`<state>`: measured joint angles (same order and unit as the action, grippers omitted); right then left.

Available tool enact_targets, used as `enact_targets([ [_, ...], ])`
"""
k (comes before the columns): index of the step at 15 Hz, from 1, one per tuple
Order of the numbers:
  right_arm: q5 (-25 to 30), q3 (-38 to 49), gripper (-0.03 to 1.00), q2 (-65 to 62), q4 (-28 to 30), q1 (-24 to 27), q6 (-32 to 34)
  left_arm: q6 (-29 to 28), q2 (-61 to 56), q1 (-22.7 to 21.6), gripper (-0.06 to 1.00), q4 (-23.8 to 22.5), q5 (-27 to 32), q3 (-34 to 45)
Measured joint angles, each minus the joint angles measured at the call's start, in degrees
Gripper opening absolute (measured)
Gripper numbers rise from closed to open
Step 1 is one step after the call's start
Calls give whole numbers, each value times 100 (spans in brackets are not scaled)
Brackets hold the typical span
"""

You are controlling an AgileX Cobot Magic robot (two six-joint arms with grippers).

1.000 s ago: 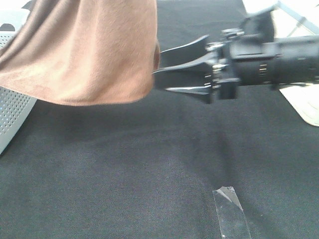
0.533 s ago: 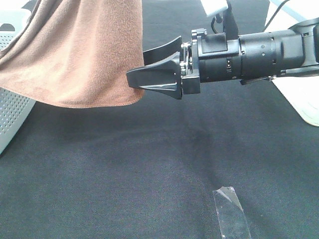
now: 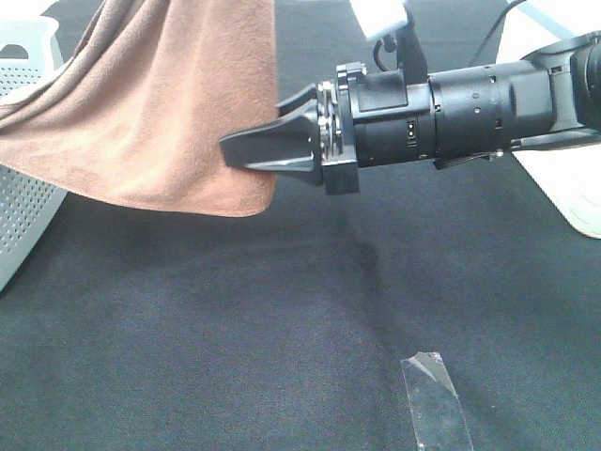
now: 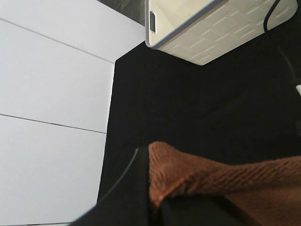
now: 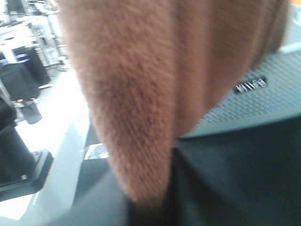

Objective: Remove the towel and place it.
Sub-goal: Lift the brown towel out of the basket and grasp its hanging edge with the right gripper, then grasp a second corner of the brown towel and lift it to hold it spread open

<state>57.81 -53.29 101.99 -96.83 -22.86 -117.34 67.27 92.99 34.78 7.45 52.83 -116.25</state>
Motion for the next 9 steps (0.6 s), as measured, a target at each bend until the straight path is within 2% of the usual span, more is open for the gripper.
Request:
enact_targets([
  [1, -132, 0, 1, 0, 52, 0, 132, -155, 0, 0, 0, -166, 11, 0],
  [3, -160, 0, 0, 0, 149, 0, 166, -435, 0, 0, 0, -447, 292, 0],
  [6, -149, 0, 0, 0, 86, 0, 533, -796, 0, 0, 0, -539, 911, 0],
  [7, -149, 0, 0, 0, 57, 0, 877, -911, 0, 0, 0, -539, 980, 0],
  [9, -292, -206, 0, -52, 367, 0, 2143, -1186, 0, 0, 0, -539, 1060, 0],
])
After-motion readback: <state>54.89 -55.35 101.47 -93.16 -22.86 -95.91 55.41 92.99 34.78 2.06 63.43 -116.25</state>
